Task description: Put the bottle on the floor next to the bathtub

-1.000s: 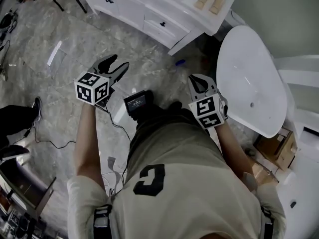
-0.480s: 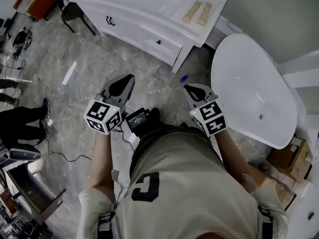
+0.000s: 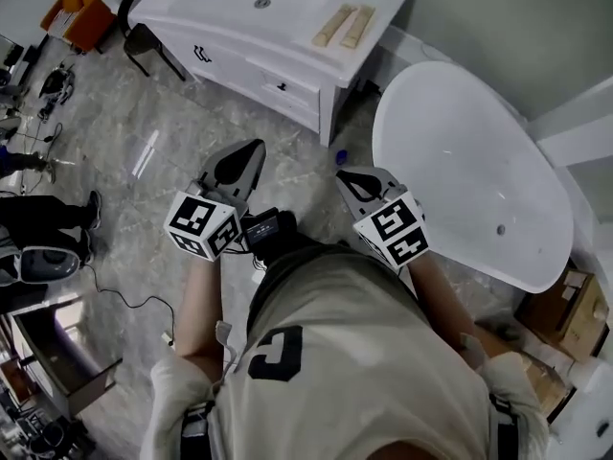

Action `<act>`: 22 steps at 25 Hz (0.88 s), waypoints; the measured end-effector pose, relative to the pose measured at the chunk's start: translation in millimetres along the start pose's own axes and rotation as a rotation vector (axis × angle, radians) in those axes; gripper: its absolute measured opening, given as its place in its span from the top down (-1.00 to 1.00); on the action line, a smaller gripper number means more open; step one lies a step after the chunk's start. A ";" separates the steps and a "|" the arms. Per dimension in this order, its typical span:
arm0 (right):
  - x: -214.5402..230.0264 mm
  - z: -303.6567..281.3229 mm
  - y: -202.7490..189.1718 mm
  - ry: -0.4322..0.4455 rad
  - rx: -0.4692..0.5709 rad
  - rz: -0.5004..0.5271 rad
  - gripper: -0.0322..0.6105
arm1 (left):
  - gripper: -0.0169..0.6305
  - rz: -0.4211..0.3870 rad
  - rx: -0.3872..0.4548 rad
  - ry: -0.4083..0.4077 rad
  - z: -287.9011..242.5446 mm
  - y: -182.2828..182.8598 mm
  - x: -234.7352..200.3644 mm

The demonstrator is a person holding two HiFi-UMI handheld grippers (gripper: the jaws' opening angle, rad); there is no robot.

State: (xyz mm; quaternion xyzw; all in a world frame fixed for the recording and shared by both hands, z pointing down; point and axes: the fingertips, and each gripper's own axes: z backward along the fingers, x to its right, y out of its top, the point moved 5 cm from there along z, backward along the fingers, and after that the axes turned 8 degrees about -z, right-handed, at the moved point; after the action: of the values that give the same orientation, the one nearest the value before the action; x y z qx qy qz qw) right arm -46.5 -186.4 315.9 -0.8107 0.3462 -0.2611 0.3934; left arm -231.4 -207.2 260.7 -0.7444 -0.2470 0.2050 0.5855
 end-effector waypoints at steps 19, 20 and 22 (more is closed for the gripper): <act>-44.7 20.9 -43.8 0.243 -0.068 -0.029 0.81 | 0.76 -0.030 -0.069 0.219 69.1 -8.4 75.6; -49.0 19.7 -45.6 0.251 -0.076 -0.016 0.81 | 0.76 -0.031 -0.072 0.226 72.4 -11.6 76.1; -57.8 18.3 -48.6 0.260 -0.094 0.007 0.81 | 0.76 -0.022 -0.070 0.226 79.8 -17.1 76.8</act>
State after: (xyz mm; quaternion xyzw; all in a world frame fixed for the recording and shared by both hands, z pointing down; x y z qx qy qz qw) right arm -52.5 -111.8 336.8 -0.7863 0.4090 -0.3460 0.3079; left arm -220.0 -95.8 257.8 -0.7800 -0.1944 0.1046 0.5856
